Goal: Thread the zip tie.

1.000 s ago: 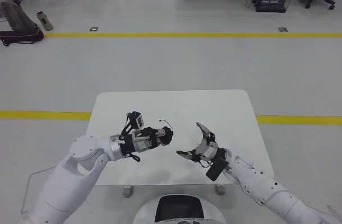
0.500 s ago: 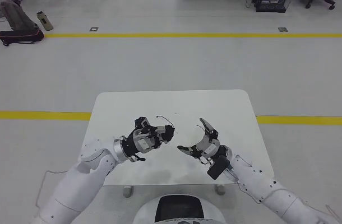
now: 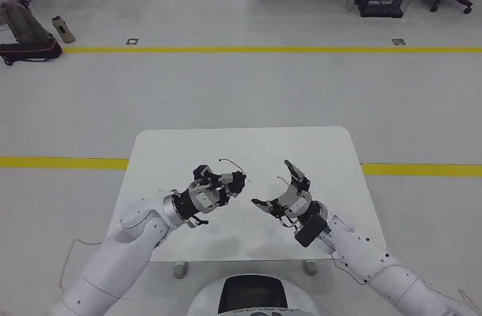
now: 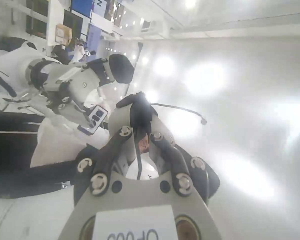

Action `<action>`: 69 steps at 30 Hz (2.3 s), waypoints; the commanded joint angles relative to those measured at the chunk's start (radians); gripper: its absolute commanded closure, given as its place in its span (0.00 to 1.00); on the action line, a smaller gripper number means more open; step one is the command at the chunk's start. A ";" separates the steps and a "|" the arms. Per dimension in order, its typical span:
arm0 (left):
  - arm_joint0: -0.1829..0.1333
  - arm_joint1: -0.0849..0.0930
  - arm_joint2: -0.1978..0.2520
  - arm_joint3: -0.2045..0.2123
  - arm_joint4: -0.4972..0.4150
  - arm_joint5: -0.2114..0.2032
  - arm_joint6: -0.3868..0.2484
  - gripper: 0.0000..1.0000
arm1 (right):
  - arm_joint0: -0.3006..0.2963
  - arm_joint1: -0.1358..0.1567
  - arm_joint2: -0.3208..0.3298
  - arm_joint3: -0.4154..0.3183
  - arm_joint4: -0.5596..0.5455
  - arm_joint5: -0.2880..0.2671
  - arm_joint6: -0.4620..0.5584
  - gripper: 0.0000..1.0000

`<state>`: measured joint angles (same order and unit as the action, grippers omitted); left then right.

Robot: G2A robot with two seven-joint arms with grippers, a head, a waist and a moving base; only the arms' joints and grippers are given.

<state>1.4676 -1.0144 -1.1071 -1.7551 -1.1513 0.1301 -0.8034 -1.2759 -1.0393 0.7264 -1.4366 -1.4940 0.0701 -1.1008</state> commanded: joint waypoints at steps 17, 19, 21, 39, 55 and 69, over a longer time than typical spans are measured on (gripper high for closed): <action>0.000 -0.015 0.016 0.016 -0.057 -0.061 0.011 1.00 | 0.002 -0.021 0.031 -0.022 0.013 -0.028 0.037 0.00; 0.003 -0.017 0.014 0.017 -0.071 -0.068 0.013 1.00 | 0.002 -0.024 0.036 -0.026 0.009 -0.033 0.041 0.00; 0.005 -0.019 0.010 0.018 -0.078 -0.075 0.015 1.00 | 0.004 -0.028 0.040 -0.027 0.005 -0.037 0.049 0.00; 0.012 -0.020 0.005 0.015 -0.068 -0.079 0.018 1.00 | 0.046 -0.042 0.009 -0.035 -0.076 -0.055 0.167 0.66; 0.012 -0.020 0.005 0.015 -0.068 -0.079 0.018 1.00 | 0.054 -0.038 -0.014 -0.047 -0.076 -0.062 0.158 0.85; 0.012 -0.020 0.005 0.015 -0.068 -0.079 0.018 1.00 | 0.070 -0.050 -0.020 -0.032 -0.076 -0.066 0.170 0.88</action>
<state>1.4798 -1.0340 -1.1025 -1.7405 -1.2189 0.0514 -0.7850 -1.2079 -1.0876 0.7074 -1.4710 -1.5700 0.0055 -0.9311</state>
